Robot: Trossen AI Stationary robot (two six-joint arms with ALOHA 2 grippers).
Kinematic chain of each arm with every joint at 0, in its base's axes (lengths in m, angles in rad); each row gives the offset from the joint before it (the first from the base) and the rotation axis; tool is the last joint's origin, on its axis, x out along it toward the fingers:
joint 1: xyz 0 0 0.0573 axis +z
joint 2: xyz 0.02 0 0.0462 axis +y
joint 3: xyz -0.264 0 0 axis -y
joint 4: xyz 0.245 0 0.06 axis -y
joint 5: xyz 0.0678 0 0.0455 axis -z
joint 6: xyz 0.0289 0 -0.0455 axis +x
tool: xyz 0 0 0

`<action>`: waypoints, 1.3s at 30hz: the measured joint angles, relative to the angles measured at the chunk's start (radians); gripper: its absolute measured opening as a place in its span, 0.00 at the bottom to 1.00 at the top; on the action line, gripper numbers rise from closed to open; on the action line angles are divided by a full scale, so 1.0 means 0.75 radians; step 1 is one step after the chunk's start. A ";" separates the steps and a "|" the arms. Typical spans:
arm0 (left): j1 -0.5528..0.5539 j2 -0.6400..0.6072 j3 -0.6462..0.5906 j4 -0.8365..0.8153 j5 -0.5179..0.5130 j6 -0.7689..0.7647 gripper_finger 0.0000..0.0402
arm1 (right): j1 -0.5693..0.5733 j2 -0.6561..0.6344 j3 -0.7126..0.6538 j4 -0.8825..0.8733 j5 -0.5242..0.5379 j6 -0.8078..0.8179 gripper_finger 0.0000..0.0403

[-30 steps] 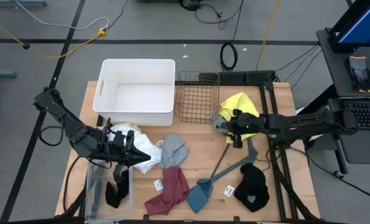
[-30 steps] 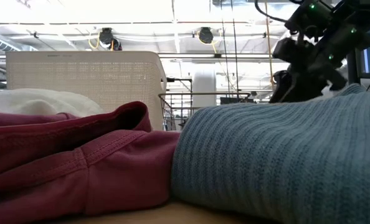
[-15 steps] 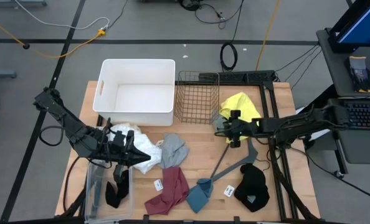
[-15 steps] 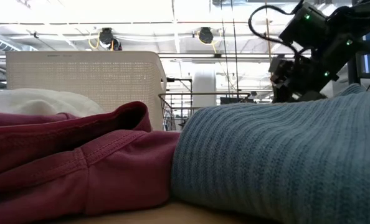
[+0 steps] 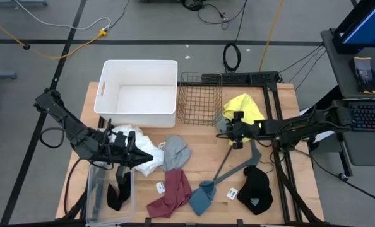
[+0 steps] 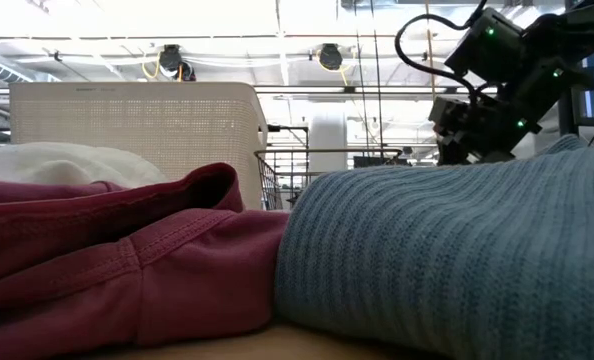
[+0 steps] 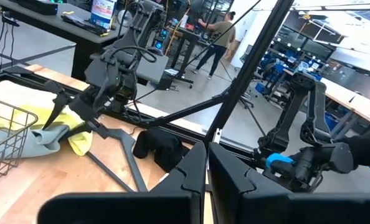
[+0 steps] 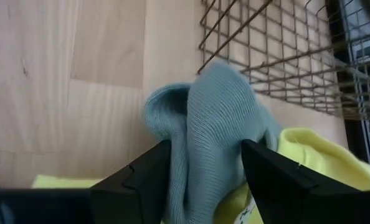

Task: Pick & Place Cloths
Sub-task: Put the gray sock into the transparent bin

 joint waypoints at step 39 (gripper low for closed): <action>-0.001 0.000 0.000 0.007 0.001 0.000 0.05 | 0.000 -0.290 0.312 -0.416 -0.215 0.307 0.02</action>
